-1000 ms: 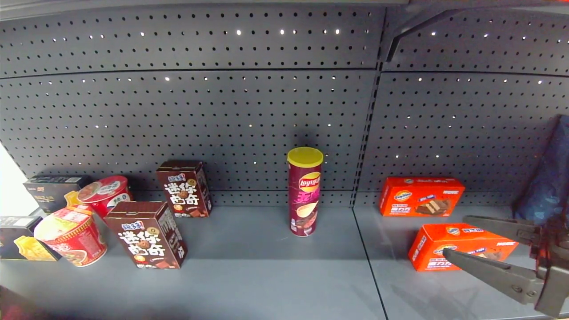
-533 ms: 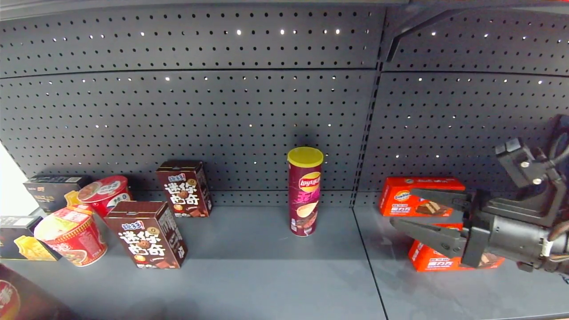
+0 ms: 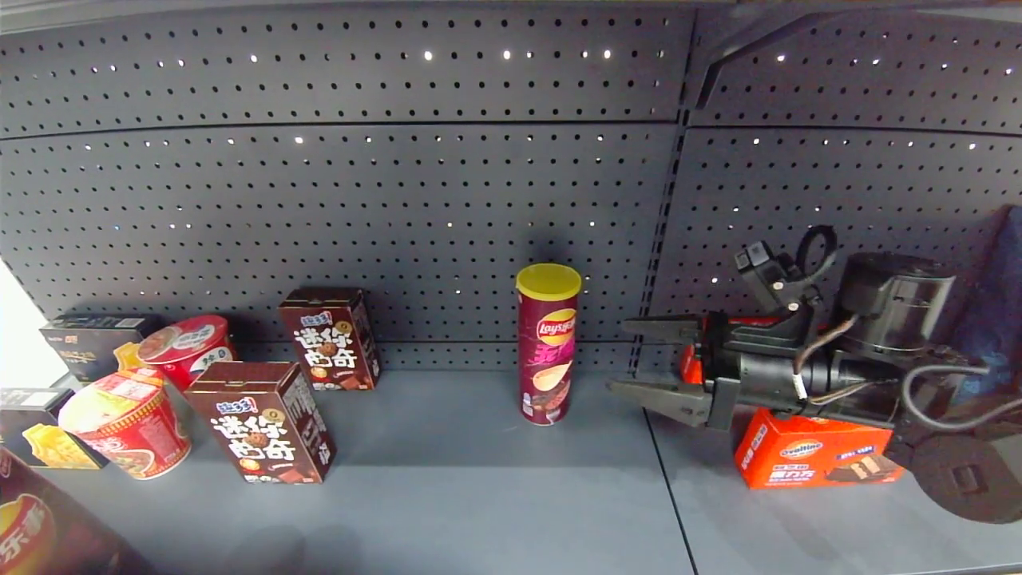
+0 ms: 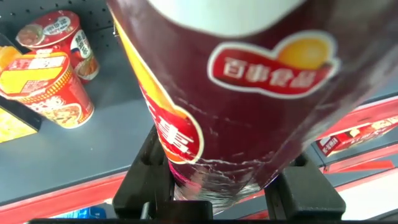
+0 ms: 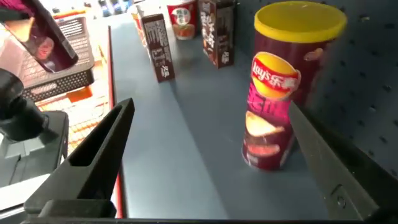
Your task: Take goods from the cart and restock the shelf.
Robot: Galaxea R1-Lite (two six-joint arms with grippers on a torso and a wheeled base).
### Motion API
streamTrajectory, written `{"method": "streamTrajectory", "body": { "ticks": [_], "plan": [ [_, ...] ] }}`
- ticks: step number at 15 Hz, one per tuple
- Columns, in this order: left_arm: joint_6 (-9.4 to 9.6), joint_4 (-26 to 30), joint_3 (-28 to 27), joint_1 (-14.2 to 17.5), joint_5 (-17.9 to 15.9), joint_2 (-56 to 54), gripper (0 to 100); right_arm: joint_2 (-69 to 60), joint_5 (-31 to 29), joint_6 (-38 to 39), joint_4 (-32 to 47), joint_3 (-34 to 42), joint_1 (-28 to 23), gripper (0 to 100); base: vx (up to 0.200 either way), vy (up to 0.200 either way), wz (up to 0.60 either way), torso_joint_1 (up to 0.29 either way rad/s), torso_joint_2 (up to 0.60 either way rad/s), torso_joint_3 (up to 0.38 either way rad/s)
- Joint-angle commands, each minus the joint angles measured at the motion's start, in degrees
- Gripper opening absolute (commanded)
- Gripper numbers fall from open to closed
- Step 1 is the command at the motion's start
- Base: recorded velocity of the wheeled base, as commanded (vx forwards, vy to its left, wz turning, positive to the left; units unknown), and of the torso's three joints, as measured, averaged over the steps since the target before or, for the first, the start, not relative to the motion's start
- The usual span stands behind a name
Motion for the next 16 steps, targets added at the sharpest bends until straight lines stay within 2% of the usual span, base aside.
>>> {"method": "streamTrajectory", "body": {
  "ticks": [1,4,8,16],
  "plan": [
    [0.00,-0.02,0.12,-0.01,0.00,0.18,0,4.95,0.90,-0.05,0.46,-3.78,0.35,100,0.000,0.000,0.00,0.000,0.00,0.000],
    [0.08,0.06,0.30,0.08,0.00,0.00,0,8.46,1.07,-0.14,4.33,-9.85,0.17,100,0.000,0.000,0.00,0.000,0.00,0.000],
    [0.08,0.15,0.39,0.08,0.09,-0.09,0,13.56,1.07,-0.14,4.51,-15.47,0.26,100,0.000,0.000,0.00,0.000,0.00,0.000],
    [0.26,0.59,1.62,0.26,0.62,-1.23,0,20.24,1.07,-0.14,4.42,-19.78,0.70,100,0.000,0.000,0.00,0.000,0.00,0.000]
  ]
}}
